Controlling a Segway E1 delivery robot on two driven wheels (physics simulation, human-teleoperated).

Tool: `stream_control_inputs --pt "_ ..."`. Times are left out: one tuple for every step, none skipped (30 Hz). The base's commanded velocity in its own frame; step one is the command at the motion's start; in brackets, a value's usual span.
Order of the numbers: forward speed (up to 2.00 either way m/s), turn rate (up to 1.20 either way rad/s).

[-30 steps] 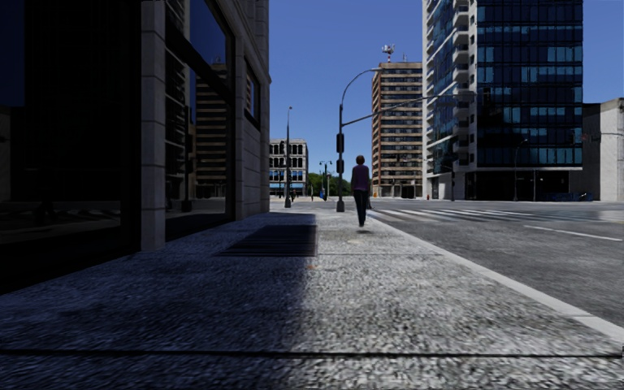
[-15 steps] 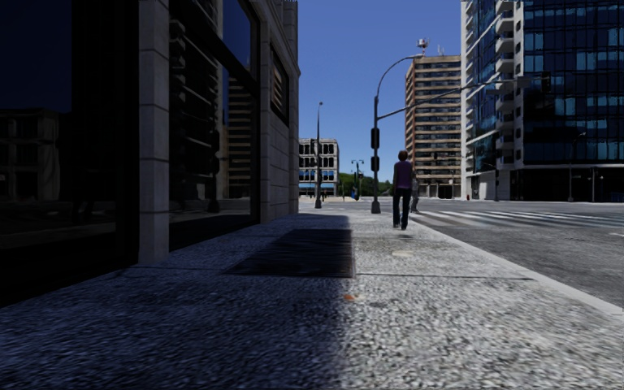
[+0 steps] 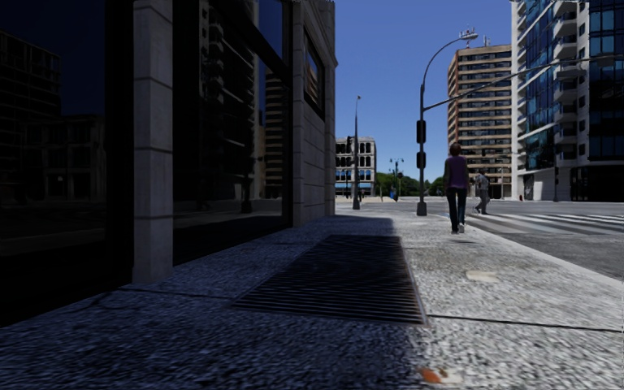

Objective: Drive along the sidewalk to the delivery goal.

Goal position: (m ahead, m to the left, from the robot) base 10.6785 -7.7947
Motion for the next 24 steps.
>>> stream_control_inputs --pt "2.00 0.00" --pt "2.00 0.00" --pt "2.00 0.00" --pt "2.00 0.00" --pt "2.00 0.00" --pt "2.00 0.00" --pt "2.00 0.00" --pt "2.00 0.00" --pt "2.00 0.00" --pt "2.00 0.00" --pt "2.00 0.00" --pt "2.00 0.00" --pt "2.00 0.00" --pt "2.00 0.00" --pt "2.00 0.00" --pt "2.00 0.00" --pt "2.00 0.00" --pt "2.00 0.00" --pt "2.00 -0.15" --pt "2.00 -0.15" --pt "2.00 -0.19" --pt "2.00 -0.21" --pt "2.00 -0.22" --pt "2.00 -0.22"
